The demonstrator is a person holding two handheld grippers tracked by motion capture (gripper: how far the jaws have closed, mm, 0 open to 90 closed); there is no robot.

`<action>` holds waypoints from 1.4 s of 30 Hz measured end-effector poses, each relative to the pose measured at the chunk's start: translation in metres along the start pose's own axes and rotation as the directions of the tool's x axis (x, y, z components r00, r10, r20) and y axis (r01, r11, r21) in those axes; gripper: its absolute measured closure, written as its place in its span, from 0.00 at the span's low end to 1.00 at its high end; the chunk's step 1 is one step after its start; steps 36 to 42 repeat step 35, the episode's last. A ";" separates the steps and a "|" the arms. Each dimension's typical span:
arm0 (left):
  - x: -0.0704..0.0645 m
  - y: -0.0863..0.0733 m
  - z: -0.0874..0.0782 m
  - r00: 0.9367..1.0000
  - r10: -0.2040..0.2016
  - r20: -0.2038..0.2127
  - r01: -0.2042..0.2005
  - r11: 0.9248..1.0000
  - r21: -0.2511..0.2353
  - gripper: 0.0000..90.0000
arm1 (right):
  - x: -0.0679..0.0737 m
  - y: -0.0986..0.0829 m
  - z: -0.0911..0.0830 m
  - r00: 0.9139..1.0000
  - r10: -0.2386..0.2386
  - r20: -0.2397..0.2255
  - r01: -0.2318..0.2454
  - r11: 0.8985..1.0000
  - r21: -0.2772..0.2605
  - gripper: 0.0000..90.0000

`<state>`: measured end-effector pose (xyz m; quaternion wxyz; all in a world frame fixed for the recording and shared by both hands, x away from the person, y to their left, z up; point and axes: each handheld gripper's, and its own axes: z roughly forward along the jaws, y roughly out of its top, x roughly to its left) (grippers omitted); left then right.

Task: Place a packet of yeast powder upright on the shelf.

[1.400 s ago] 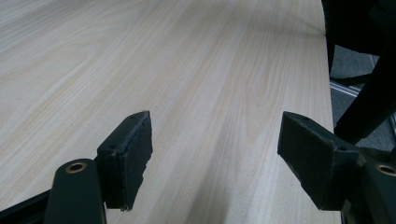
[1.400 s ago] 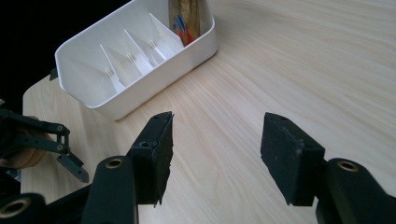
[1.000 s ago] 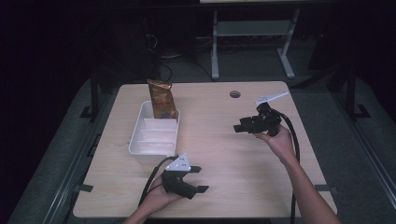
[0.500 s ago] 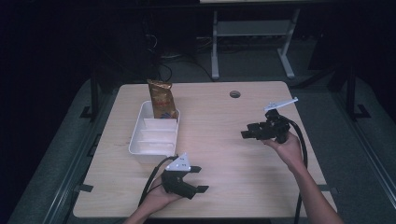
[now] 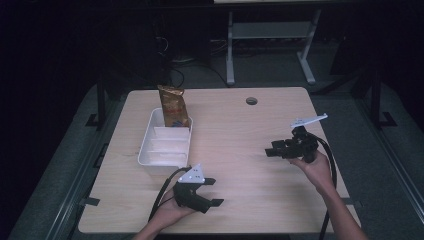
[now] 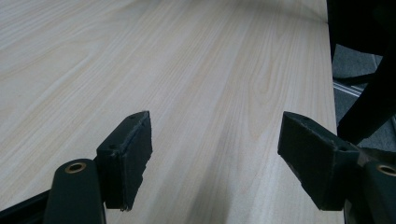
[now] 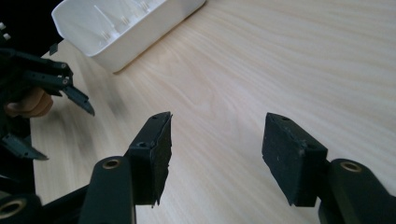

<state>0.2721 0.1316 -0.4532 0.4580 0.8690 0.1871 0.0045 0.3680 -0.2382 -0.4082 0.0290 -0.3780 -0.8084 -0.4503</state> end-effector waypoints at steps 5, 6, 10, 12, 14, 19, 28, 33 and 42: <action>0.000 0.000 0.001 1.000 0.003 0.000 -0.003 1.000 0.003 0.29 | 0.001 -0.016 -0.001 1.000 0.012 -0.010 -0.012 1.000 0.014 0.46; 0.000 0.000 0.001 1.000 0.001 0.001 -0.001 1.000 0.002 0.29 | 0.001 -0.016 -0.001 1.000 0.012 -0.010 -0.012 1.000 0.014 0.46; 0.000 0.000 0.001 1.000 0.003 -0.001 -0.003 1.000 0.005 0.29 | 0.001 -0.027 -0.003 1.000 0.020 -0.014 -0.020 1.000 0.016 0.46; 0.000 0.000 0.001 1.000 -0.001 -0.001 0.001 1.000 0.005 0.29 | 0.001 -0.031 -0.003 1.000 0.027 -0.014 -0.027 1.000 0.016 0.46; 0.000 0.000 0.001 1.000 -0.001 0.000 0.001 1.000 0.006 0.29 | 0.001 -0.036 -0.004 0.999 0.036 -0.019 -0.035 0.999 0.013 0.46; 0.000 0.000 0.002 1.000 -0.001 -0.001 0.001 1.000 0.006 0.29 | 0.001 -0.049 -0.007 0.999 0.046 -0.020 -0.046 0.999 0.007 0.45; -0.001 -0.001 0.003 1.000 0.001 -0.006 -0.001 1.000 0.015 0.29 | 0.008 -0.068 -0.008 0.999 0.051 -0.006 -0.050 0.999 0.012 0.38; -0.001 -0.002 0.003 1.000 0.005 -0.006 -0.005 1.000 0.017 0.29 | 0.015 -0.073 -0.007 0.999 0.034 0.016 -0.035 0.999 0.024 0.35; -0.001 -0.002 0.003 1.000 0.010 -0.009 -0.010 1.000 0.019 0.28 | 0.018 -0.071 -0.006 1.000 0.023 0.020 -0.023 0.999 0.022 0.35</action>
